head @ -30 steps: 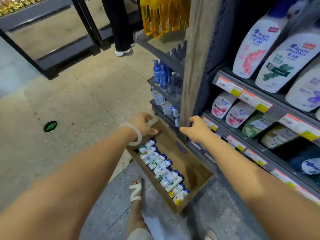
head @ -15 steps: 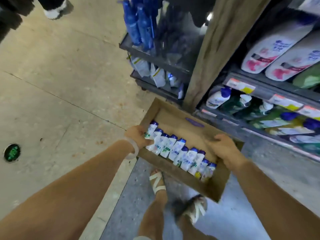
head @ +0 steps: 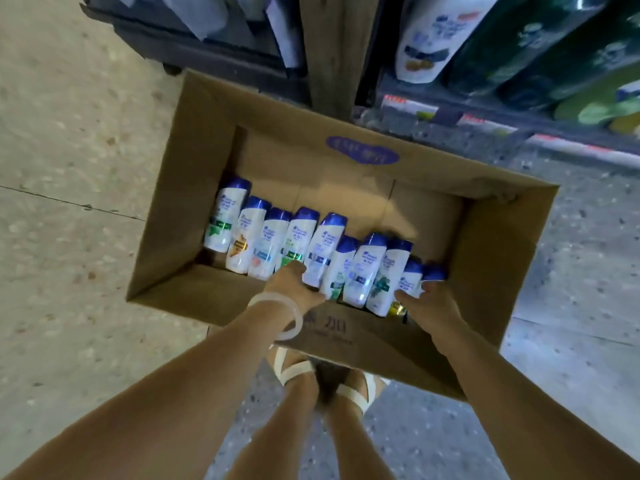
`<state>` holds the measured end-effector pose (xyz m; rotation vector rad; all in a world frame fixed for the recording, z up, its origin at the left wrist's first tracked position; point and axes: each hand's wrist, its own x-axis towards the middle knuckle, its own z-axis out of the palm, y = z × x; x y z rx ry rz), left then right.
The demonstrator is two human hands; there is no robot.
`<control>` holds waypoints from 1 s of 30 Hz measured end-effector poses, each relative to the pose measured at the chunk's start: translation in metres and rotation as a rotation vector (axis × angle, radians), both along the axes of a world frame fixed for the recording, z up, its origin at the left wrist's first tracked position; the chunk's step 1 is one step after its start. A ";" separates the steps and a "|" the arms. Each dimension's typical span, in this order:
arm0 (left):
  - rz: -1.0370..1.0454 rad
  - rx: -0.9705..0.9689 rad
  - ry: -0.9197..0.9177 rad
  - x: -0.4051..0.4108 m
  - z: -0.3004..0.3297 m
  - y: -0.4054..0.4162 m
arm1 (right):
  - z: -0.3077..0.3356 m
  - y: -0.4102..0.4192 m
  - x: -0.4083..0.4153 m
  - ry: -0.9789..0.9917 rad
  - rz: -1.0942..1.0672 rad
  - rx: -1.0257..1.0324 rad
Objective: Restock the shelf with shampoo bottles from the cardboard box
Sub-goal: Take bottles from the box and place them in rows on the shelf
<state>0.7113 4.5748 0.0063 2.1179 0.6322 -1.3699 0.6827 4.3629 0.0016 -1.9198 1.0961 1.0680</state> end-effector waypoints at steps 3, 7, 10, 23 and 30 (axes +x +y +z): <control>-0.028 -0.002 0.054 -0.003 -0.059 -0.022 | -0.060 0.002 -0.006 0.000 -0.043 0.054; 0.002 -0.006 0.020 -0.003 -0.120 -0.050 | -0.121 0.006 -0.008 0.001 -0.022 0.029; 0.010 0.116 -0.036 -0.011 -0.142 -0.067 | -0.143 0.013 -0.013 -0.027 -0.079 -0.129; -0.054 0.217 -0.198 -0.010 -0.144 -0.068 | -0.139 0.014 -0.017 -0.087 -0.101 -0.155; -0.254 0.311 -0.202 -0.020 -0.154 -0.081 | -0.141 -0.002 -0.016 -0.096 -0.186 0.015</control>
